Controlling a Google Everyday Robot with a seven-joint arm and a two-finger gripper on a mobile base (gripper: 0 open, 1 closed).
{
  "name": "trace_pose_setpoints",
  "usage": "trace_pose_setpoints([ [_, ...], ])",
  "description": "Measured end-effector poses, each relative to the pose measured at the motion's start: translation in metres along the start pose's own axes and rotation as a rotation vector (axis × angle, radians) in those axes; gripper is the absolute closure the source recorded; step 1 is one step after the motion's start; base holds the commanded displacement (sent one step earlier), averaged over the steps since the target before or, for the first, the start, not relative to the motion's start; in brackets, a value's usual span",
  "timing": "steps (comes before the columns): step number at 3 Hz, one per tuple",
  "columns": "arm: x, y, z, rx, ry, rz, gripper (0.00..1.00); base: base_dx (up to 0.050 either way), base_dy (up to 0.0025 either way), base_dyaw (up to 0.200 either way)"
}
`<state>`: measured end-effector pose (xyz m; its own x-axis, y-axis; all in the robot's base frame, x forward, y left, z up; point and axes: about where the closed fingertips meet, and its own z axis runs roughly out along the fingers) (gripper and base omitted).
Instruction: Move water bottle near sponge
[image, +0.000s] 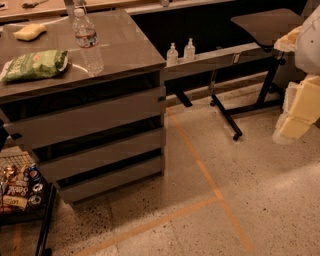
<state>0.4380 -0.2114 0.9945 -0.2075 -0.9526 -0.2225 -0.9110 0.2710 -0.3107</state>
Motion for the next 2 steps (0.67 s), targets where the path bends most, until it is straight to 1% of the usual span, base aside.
trace_pose_setpoints([
  [2, 0.0, 0.0, 0.0, 0.0, 0.0, 0.0, 0.0, 0.0, -0.00002, 0.096],
])
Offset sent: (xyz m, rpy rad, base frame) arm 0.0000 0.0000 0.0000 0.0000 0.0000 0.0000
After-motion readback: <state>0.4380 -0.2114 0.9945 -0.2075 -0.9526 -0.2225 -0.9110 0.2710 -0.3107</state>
